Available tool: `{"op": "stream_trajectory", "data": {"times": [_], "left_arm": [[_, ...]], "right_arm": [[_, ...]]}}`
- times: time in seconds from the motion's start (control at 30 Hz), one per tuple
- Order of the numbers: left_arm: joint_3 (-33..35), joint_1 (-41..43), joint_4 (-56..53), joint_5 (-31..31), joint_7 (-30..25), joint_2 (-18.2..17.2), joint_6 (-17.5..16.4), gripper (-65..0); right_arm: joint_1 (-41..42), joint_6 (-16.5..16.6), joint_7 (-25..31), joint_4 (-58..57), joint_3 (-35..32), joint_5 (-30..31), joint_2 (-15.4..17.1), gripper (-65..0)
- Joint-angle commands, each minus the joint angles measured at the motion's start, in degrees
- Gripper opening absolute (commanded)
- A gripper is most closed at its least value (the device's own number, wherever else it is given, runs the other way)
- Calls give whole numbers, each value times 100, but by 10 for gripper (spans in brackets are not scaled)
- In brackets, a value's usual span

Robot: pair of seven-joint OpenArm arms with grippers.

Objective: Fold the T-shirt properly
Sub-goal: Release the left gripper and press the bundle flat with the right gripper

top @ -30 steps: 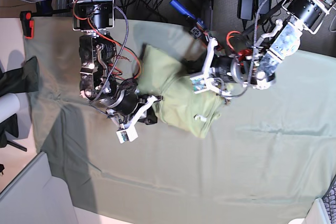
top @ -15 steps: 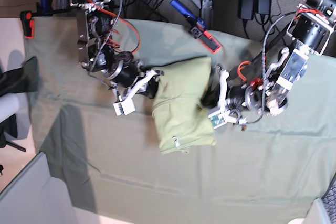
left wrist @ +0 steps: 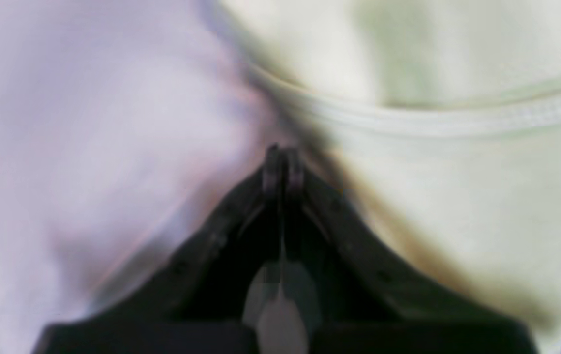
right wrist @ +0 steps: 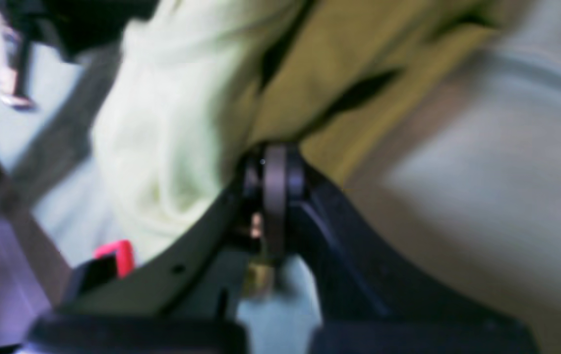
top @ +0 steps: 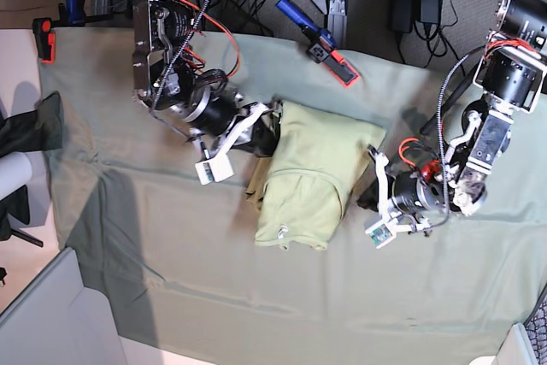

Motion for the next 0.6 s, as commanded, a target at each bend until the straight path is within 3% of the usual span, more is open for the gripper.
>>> {"op": "stream_trajectory", "data": {"times": [0.0,0.17,0.33,0.57], "left_arm": [[-179,-118,227,-212,-22,-9,-151,-650],[-844,92,828,-896,437,-11,-352,-650],[-1410,341,1097,-1222,474,-136,-479,-650],[-2157,717,1097,-1864,614,-551,-481,-650]], "right_arm": [[76,173,76,116,146,76,35,-650],[81,175,66,157,710,645,48,-650],[372,190,66,566,918,1333,35,-650],[1161,205,-109,542,688,1266,-409,-650]]}}
